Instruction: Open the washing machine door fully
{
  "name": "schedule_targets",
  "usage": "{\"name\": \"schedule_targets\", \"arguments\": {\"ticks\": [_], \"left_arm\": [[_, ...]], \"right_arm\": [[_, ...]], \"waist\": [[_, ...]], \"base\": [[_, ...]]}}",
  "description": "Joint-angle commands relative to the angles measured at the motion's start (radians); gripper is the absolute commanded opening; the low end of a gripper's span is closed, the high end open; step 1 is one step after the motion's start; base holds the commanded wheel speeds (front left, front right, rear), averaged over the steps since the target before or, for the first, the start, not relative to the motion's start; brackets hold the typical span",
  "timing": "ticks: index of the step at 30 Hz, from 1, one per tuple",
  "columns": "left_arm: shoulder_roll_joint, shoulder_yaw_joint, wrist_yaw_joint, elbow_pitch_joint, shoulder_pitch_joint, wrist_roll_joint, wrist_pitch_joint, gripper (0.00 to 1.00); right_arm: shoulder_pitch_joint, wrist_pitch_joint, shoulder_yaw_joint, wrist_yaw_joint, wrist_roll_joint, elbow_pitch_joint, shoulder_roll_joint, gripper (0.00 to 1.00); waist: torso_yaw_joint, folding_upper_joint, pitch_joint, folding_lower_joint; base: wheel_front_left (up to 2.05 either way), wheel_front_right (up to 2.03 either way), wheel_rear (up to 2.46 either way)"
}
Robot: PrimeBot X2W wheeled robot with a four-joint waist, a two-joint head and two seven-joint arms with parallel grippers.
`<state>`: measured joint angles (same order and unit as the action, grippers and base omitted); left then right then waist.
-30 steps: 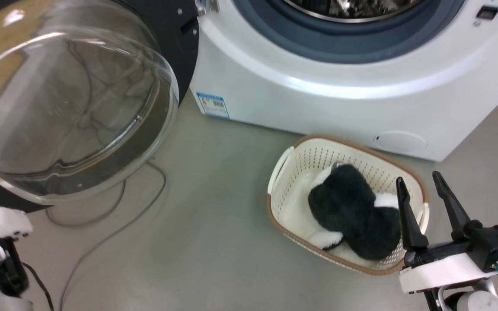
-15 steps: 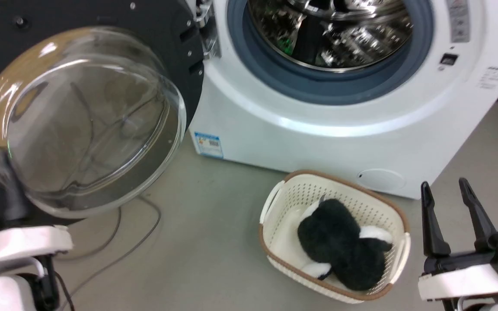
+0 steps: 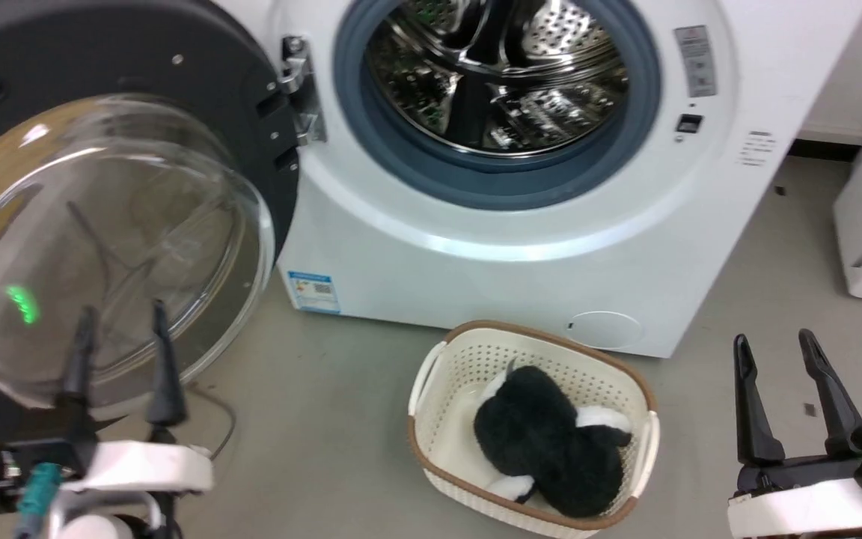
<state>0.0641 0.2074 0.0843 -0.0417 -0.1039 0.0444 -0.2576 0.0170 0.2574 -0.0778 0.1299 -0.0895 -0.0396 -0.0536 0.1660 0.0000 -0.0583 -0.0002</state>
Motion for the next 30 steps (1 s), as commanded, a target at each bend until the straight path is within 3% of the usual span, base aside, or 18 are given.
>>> {"name": "schedule_targets", "arguments": {"ticks": [1,11,22,23,30], "left_arm": [[-0.005,-0.006,0.006,-0.005,0.012,0.001,-0.004,1.0],[-0.01,-0.088,0.014,-0.07,0.051,-0.009,-0.004,1.0],[-0.012,-0.109,-0.039,-0.125,0.086,-0.035,-0.004,1.0],[-0.012,-0.107,-0.035,-0.125,0.076,-0.033,0.0,0.0],[-0.013,-0.11,-0.035,-0.121,0.078,-0.033,0.008,0.0]], "right_arm": [[0.014,0.004,-0.001,0.001,-0.004,-0.005,0.003,1.0],[0.036,0.004,0.001,0.001,-0.005,-0.003,0.003,1.0],[0.057,0.004,0.013,0.001,-0.006,0.012,0.003,1.0],[0.046,0.0,0.014,0.0,-0.002,0.011,0.0,0.0],[0.044,-0.007,0.016,0.0,0.001,0.011,0.0,0.0]], "waist": [[-0.015,0.0,0.008,0.0002],[-0.096,0.0,0.033,0.0002],[-0.176,0.0,0.038,0.0002],[-0.175,0.0,0.038,0.0002],[-0.177,0.0,0.038,0.0002]], "base": [[0.0,0.0,0.0],[0.0,0.0,0.0],[0.0,0.0,0.0],[0.0,0.0,0.0],[0.0,0.0,0.0]]}}
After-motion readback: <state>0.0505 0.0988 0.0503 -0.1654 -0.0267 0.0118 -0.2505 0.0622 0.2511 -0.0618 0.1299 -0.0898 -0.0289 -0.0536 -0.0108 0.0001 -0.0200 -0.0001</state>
